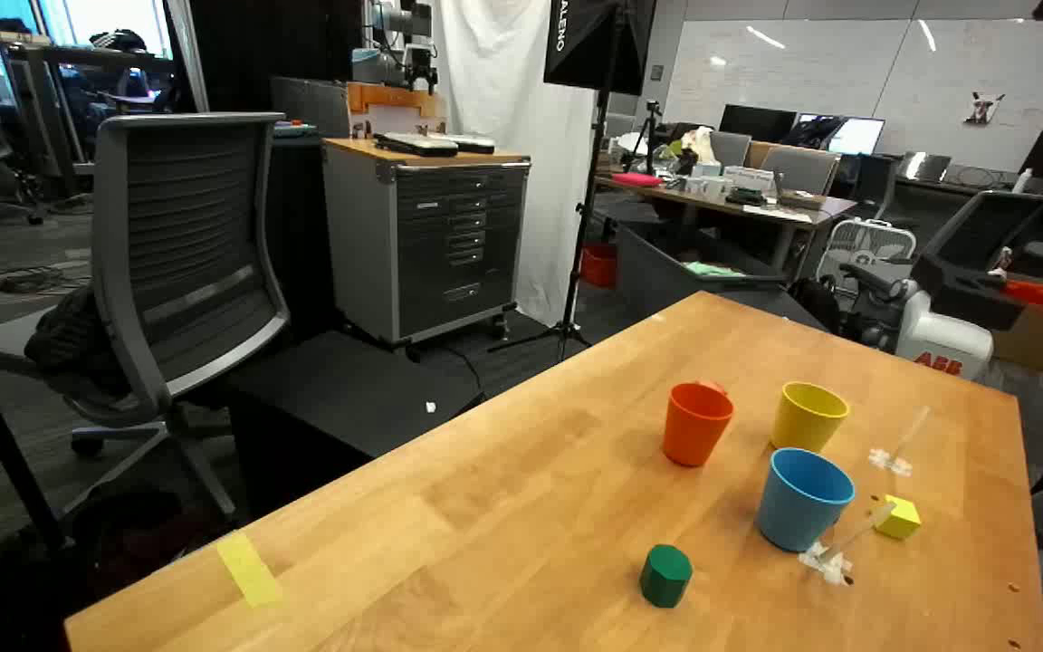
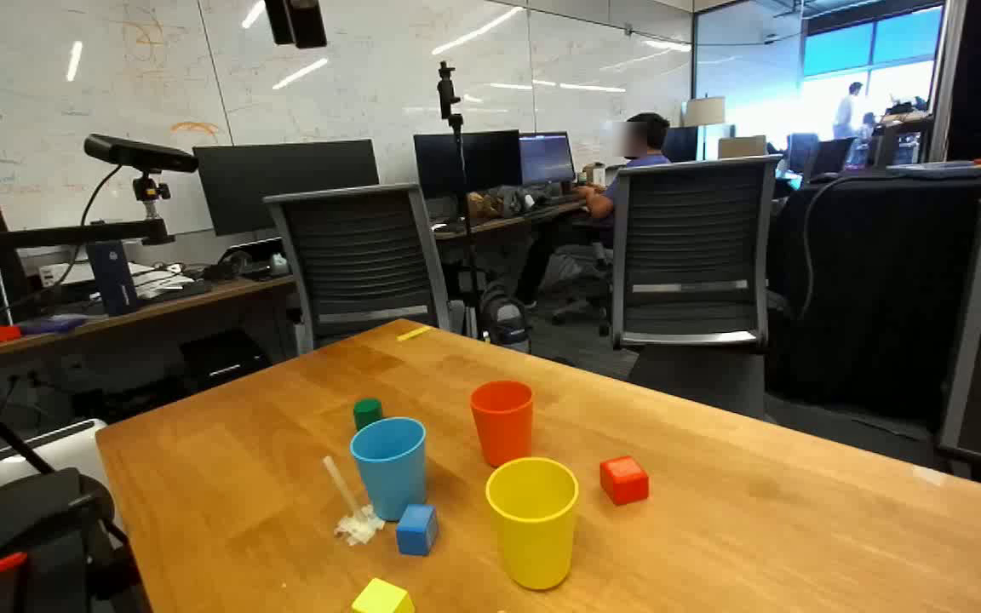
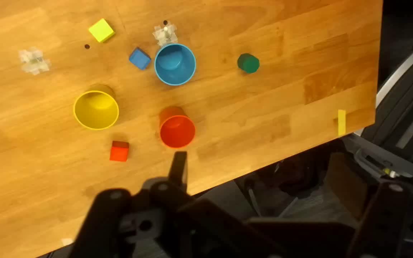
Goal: Put the orange cup in the the yellow cup and then put the two cups in the blue cup
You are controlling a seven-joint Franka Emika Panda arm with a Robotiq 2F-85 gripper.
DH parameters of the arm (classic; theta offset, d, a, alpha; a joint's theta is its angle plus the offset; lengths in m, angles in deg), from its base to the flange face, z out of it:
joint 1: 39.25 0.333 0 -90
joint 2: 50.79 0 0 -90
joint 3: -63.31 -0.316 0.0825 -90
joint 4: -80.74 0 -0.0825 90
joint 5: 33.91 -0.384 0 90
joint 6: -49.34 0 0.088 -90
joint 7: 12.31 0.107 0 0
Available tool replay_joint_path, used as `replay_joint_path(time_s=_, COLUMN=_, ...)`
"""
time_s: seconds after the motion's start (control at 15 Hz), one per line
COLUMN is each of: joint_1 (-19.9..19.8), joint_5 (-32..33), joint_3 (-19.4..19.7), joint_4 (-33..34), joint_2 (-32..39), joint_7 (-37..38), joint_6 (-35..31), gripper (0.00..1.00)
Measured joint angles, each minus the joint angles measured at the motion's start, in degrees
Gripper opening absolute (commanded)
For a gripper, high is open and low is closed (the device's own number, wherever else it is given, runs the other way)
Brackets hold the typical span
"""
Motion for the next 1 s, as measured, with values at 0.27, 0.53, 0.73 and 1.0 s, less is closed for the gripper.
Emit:
replay_joint_path(time_s=0.27, joint_1=-0.31, joint_5=0.0, joint_3=-0.34, joint_4=0.05, joint_2=0.35, joint_7=0.37, joint_6=-0.19, gripper=1.0)
replay_joint_path(time_s=0.53, joint_1=-0.72, joint_5=-0.14, joint_3=-1.1, joint_4=0.13, joint_2=2.31, joint_7=3.6, joint_6=-3.73, gripper=1.0)
replay_joint_path(time_s=0.73, joint_1=-0.77, joint_5=-1.29, joint_3=-1.97, joint_4=0.22, joint_2=4.04, joint_7=6.61, joint_6=-9.27, gripper=1.0)
replay_joint_path(time_s=1.0, joint_1=-0.77, joint_5=-2.0, joint_3=-3.8, joint_4=0.31, joint_2=7.85, joint_7=11.35, joint_6=-18.87, gripper=1.0)
